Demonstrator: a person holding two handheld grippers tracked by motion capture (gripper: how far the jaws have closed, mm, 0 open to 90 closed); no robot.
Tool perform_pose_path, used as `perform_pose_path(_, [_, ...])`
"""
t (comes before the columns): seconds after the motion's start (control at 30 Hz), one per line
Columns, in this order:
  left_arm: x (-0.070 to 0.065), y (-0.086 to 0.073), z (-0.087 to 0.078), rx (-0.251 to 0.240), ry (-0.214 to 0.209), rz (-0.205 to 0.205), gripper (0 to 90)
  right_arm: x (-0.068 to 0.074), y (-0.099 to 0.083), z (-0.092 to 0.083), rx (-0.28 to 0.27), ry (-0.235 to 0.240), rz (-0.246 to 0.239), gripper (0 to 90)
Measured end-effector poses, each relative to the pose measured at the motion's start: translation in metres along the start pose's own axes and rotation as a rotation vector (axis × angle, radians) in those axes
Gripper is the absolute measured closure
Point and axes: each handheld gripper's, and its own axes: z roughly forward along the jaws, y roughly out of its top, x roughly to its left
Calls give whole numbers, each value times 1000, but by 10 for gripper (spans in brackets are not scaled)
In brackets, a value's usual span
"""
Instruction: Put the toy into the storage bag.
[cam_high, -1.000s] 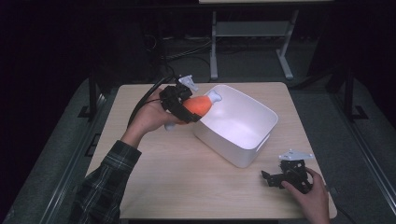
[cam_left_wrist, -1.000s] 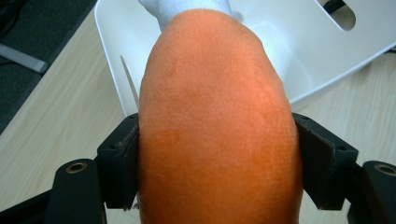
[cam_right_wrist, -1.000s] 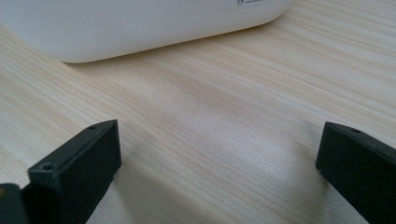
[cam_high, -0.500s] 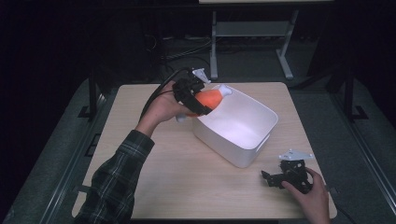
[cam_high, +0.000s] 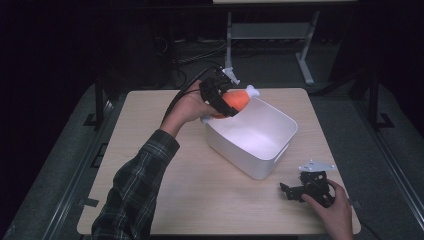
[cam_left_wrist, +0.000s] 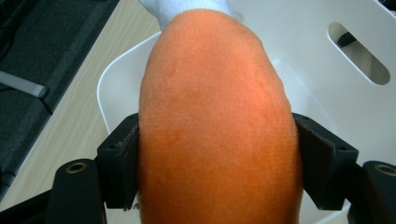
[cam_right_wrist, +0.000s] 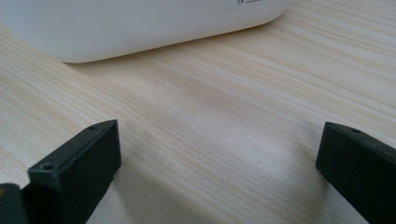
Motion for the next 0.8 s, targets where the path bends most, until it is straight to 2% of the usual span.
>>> perform_pose_path(0.27, [3, 7, 17, 12, -10, 20, 257, 0, 0, 0, 0, -1, 0, 0])
perform_pose_path(0.3, [4, 7, 22, 26, -9, 34, 257, 0, 0, 0, -1, -1, 0, 0])
perform_pose_path(0.57, [7, 5, 40, 33, -37, 27, 249, 0, 0, 0, 0, -1, 0, 0])
perform_pose_path(0.8, [8, 4, 47, 42, -38, 24, 235, 0, 0, 0, 0, -1, 1, 0])
